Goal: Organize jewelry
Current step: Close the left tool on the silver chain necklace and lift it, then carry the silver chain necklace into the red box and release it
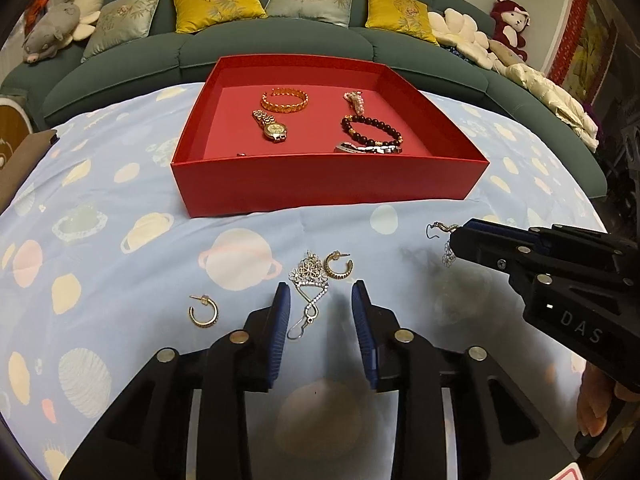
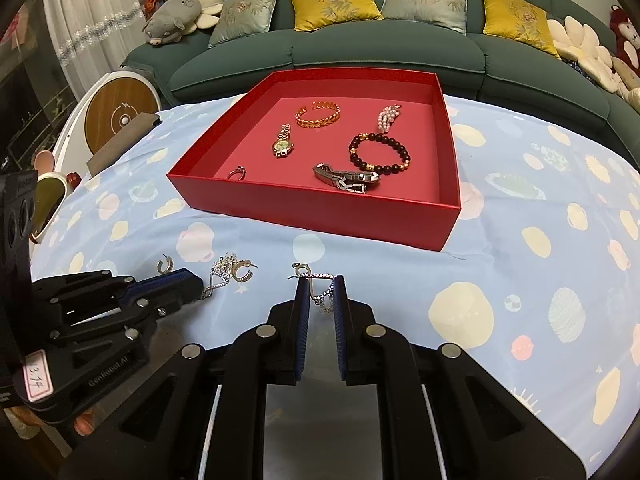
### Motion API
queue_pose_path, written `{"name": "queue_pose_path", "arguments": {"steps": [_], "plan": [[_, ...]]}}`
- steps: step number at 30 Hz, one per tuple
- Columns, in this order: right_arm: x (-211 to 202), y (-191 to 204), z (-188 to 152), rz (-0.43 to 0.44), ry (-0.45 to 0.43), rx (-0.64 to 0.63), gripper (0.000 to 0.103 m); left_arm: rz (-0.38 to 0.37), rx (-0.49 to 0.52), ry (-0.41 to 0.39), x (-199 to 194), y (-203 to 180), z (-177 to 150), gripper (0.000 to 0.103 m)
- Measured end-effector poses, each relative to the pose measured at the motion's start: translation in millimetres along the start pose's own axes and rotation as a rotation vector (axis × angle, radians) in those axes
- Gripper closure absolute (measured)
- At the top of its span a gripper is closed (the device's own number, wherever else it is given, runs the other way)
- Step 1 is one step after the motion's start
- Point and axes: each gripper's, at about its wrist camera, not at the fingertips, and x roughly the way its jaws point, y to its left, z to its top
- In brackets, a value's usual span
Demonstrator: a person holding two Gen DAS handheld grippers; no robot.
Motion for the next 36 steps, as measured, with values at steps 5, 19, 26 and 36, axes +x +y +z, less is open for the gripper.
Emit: {"name": "queue_pose_path", "arguments": {"steps": [5,19,26,36], "plan": [[0.6,2.8,-0.3,0.005,0.002,-0.005,0.092,0.022,0.020,0.003,14.0,-2.0,1.1,0.071],[-2.0,-4.0,1.5,0.006,-0.007,0.010,0.092,-0.010,0.015,-0.030,-6.8,3.4,7.4,0.088],[-10.7,-3.2,8.6,0.012,-0.034,0.017,0.092,-0.023,-0.022,-0.071,-31.1,8.8,20.2,0.088],[-32.3,8.4,36.3,0.040,-0.108,0.034,0.092,-0.043,-0.088,-0.145,-63.6,13.2,58.0,0.088]]}}
